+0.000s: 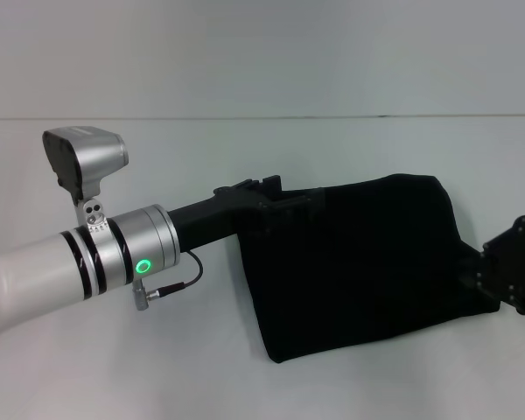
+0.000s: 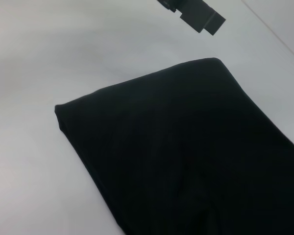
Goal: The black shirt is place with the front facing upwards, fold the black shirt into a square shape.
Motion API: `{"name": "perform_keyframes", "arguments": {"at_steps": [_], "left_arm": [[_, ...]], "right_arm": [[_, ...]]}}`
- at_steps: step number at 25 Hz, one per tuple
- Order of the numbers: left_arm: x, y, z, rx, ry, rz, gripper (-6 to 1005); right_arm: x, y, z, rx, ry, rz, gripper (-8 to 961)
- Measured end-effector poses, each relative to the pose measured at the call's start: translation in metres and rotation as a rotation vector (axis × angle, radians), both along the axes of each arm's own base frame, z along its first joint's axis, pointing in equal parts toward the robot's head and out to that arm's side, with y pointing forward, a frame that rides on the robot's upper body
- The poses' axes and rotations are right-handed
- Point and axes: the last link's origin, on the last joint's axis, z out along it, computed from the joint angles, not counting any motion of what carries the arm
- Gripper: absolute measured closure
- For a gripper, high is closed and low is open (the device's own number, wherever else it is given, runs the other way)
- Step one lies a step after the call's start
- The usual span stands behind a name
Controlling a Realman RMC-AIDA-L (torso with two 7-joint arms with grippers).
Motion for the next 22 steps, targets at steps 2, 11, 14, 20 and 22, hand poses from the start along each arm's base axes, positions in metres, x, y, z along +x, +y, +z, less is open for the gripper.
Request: {"name": "perform_keyframes", "arguments": {"at_steps": [2, 11, 14, 20, 22], "left_arm": [[0.001, 0.000, 0.000, -0.002, -0.002, -0.004, 68], [0.005, 0.000, 0.002, -0.010, -0.005, -0.032, 69], [0.006, 0.000, 0.003, -0.011, -0.004, -0.042, 69], [0.009, 0.000, 0.005, -0.015, -0.012, -0.058, 69], [0.011, 0.000, 0.006, -0.019, -0.021, -0.067, 69]], "right_arm": [[0.003, -0.003, 0.002, -0.002, 0.011, -0.033, 835], [0.034, -0.022, 0.011, 0.055, 0.073, -0.175, 902], [0.042, -0.023, 0.005, 0.059, 0.086, -0.194, 901], [0.053, -0.019, -0.005, 0.080, 0.100, -0.233, 901], [0.056, -0.021, -0.004, 0.088, 0.101, -0.247, 884]]}}
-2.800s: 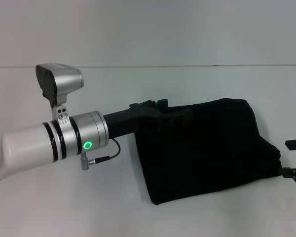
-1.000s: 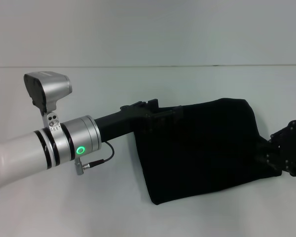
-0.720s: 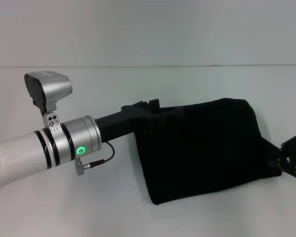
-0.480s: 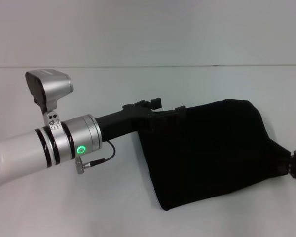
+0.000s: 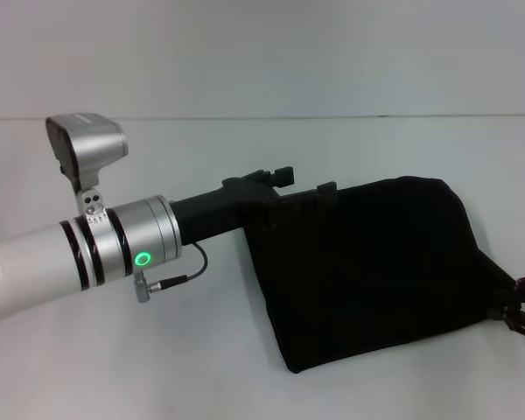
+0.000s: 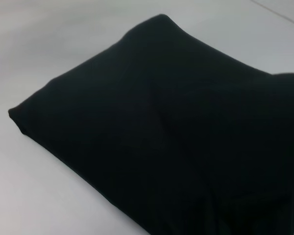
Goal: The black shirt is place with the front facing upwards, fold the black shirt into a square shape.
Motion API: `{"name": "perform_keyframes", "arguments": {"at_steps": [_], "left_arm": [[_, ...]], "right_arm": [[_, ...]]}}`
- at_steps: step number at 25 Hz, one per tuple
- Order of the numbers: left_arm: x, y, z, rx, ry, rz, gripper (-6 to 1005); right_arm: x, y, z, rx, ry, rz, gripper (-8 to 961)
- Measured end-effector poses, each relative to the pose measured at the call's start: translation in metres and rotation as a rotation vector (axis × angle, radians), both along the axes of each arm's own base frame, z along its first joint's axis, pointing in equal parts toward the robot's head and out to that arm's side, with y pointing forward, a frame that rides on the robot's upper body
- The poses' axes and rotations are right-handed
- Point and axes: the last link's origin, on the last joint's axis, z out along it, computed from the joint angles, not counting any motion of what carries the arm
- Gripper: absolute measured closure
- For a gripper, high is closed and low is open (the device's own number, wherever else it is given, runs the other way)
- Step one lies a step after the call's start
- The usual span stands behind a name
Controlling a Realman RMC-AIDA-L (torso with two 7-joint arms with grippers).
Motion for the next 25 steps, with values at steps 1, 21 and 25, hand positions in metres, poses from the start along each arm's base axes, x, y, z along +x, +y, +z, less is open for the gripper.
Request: {"name": "perform_keyframes", "arguments": {"at_steps": [1, 21, 25], "left_arm": [[0.001, 0.000, 0.002, 0.000, -0.006, -0.005, 69], [-0.004, -0.007, 0.038, 0.034, 0.034, -0.168, 70], [-0.011, -0.009, 0.032, 0.074, 0.105, -0.217, 70]], "right_arm": [[0.001, -0.001, 0.002, 0.007, 0.002, -0.010, 876], [0.049, -0.056, 0.059, 0.466, 0.696, -0.249, 207], [0.055, -0.054, 0.023, 0.460, 0.786, -0.308, 212]]}}
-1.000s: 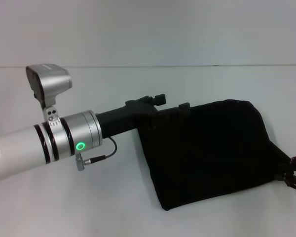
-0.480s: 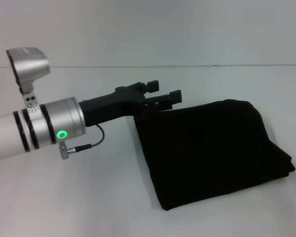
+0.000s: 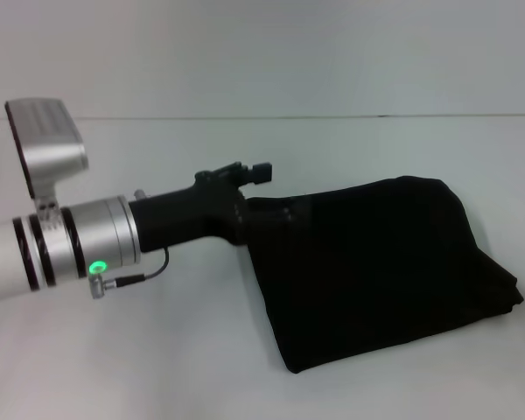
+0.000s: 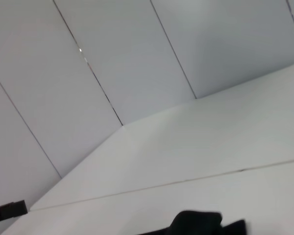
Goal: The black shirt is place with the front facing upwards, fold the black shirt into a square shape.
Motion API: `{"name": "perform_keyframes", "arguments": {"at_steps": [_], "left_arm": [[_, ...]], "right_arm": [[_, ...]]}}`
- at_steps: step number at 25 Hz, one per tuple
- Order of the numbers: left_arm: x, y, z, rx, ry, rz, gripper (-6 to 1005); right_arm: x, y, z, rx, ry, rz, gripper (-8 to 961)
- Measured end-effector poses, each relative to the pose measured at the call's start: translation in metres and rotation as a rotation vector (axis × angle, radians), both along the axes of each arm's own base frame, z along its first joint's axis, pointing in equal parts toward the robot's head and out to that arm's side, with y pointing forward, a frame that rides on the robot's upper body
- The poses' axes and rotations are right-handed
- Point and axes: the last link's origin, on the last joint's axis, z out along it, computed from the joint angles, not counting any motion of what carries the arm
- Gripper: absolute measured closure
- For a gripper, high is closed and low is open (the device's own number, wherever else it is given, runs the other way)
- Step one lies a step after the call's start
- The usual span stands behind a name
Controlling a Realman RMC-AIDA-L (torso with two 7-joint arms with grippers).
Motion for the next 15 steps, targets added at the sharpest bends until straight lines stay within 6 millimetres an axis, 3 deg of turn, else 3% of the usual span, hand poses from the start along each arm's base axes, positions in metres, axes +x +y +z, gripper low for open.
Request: {"name": "perform_keyframes", "arguments": {"at_steps": [3, 8, 11, 15], "left_arm": [[-0.005, -0.002, -0.009, 0.037, 0.040, -0.024, 70], [-0.014, -0.004, -0.028, 0.077, 0.091, -0.021, 70], [-0.018, -0.003, -0.036, 0.087, 0.118, -0.003, 70], [-0.018, -0.001, -0.042, 0.087, 0.141, 0.001, 70]], "right_arm": [[-0.002, 0.009, -0.029, -0.023, 0.027, -0.013, 280], [-0.021, 0.028, -0.063, -0.098, 0.013, 0.044, 506], [-0.035, 0.033, -0.075, -0.129, 0.024, 0.106, 749], [-0.044, 0.034, -0.085, -0.177, 0.028, 0.140, 823]]}}
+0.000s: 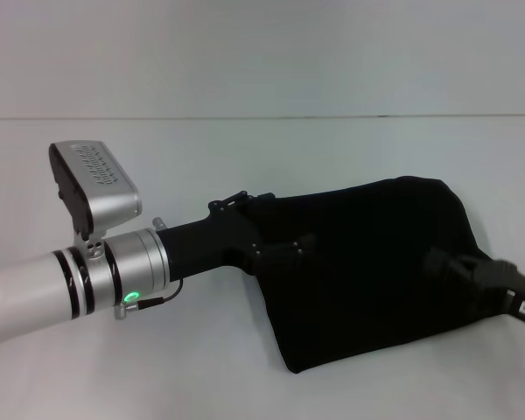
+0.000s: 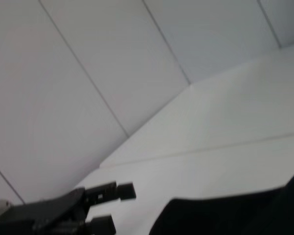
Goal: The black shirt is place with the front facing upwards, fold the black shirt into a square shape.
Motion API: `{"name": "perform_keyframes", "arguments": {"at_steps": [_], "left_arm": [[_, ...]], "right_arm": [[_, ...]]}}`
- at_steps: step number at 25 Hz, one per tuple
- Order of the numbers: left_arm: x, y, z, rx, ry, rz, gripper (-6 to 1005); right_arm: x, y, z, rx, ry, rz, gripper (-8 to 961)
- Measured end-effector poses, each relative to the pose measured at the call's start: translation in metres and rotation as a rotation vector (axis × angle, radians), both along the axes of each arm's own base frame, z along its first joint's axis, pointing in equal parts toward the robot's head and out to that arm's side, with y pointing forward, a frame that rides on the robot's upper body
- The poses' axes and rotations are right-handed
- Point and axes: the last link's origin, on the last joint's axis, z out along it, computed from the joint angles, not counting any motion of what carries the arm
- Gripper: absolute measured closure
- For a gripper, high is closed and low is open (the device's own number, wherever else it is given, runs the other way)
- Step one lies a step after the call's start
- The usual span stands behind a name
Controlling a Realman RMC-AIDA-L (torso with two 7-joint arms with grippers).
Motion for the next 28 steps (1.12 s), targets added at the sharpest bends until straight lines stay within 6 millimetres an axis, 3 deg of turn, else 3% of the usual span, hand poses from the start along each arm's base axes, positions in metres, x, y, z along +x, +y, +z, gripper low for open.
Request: {"name": "perform_keyframes", "arguments": {"at_steps": [7, 17, 24, 28], "left_arm": [[0.004, 0.001, -0.002, -0.008, -0.001, -0.008, 71], [0.012, -0.001, -0.016, -0.050, 0.021, -0.038, 71], [0.012, -0.001, -0.016, -0.051, 0.021, -0.039, 71], [0.011, -0.003, -0.017, -0.057, 0.022, -0.045, 71]], "right_arm": [[0.022, -0.019, -0.006, -0.025, -0.026, -0.095, 952], [0.046, -0.028, -0.006, 0.085, -0.070, -0.208, 952], [0.055, -0.035, -0.002, 0.165, -0.050, -0.254, 951], [0.049, -0.040, -0.002, 0.159, -0.007, -0.222, 951]]}}
